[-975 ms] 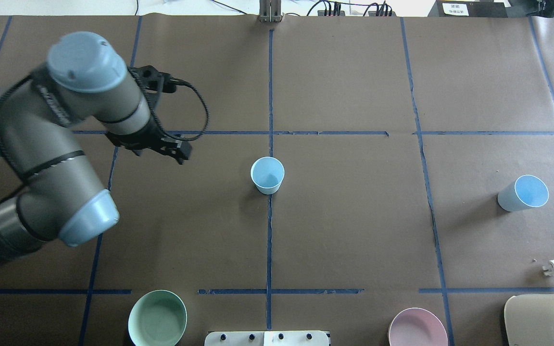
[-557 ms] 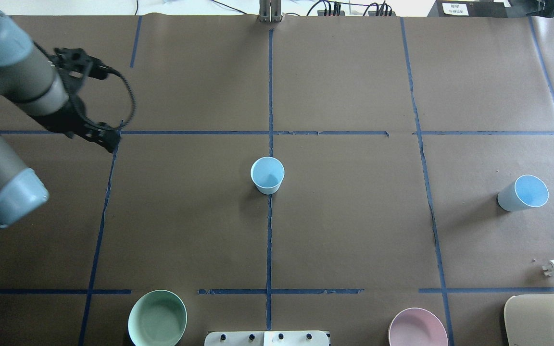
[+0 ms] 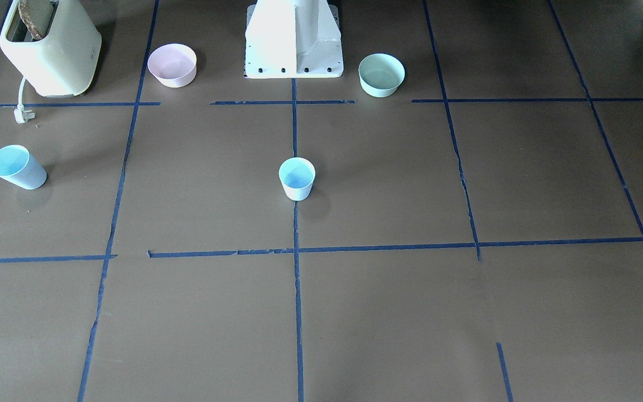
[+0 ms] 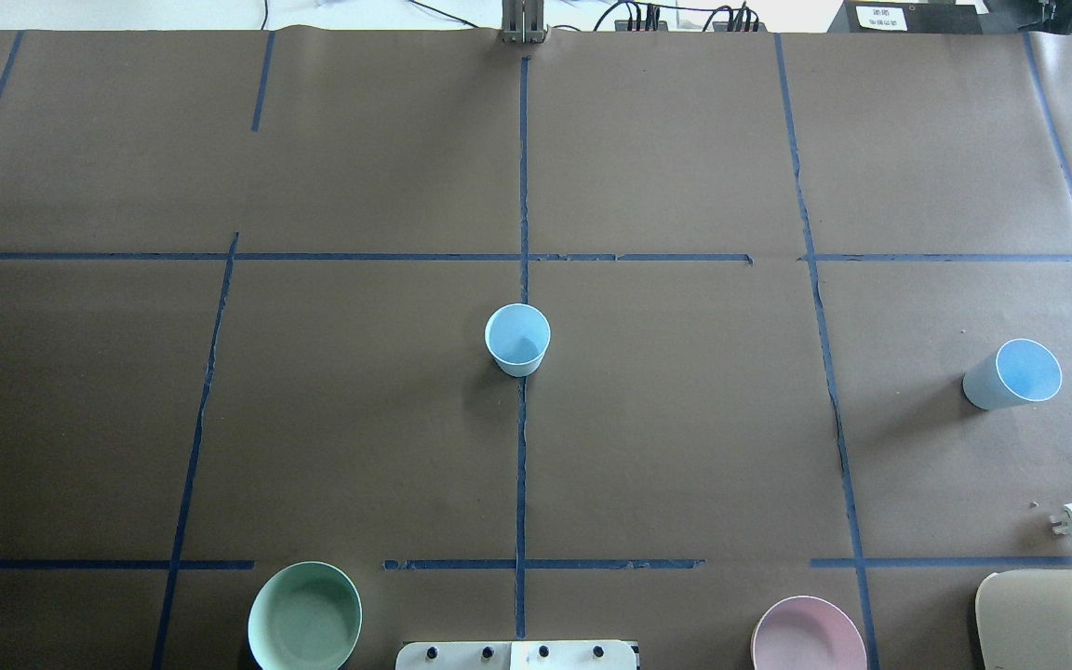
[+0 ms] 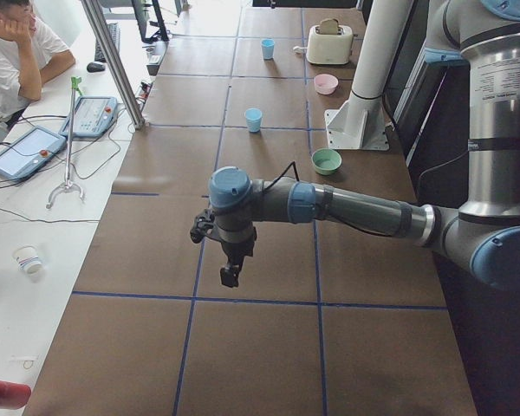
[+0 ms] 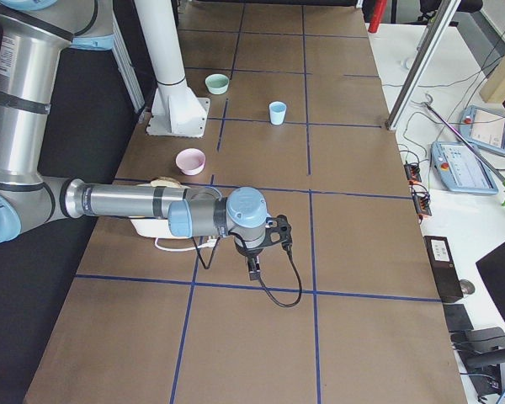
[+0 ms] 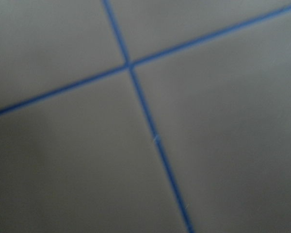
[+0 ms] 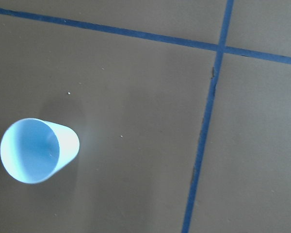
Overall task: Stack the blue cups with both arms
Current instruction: 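Reach the right gripper to the other light-blue cup and grasp it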
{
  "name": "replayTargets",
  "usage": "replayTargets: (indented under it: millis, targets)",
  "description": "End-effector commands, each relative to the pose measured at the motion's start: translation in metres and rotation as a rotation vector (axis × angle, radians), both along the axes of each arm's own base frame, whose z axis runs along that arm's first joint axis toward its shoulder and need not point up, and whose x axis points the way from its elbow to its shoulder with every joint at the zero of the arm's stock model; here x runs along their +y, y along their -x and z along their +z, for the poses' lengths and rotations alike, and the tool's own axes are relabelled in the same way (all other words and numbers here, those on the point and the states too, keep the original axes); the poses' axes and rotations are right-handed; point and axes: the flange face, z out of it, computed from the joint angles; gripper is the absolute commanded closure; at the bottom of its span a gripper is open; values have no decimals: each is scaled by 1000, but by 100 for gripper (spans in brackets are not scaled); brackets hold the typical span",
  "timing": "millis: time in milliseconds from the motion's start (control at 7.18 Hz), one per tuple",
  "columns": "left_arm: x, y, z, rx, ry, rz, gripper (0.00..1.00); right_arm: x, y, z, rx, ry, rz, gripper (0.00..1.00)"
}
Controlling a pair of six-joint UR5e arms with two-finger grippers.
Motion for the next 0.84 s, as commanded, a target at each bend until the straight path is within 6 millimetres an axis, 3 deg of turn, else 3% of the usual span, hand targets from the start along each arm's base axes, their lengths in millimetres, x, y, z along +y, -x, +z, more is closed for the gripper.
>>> replayTargets:
  millis: [0,279,697]
  targets:
    - [29,17,24,56,17,-10,0,-4,71,-37,-44,44,65,0]
    - [30,17,24,57,18,-11,0,5,108,-38,-26,73,119,0]
    - [29,17,23,68,15,-13,0,2,132,-18,32,95,113,1]
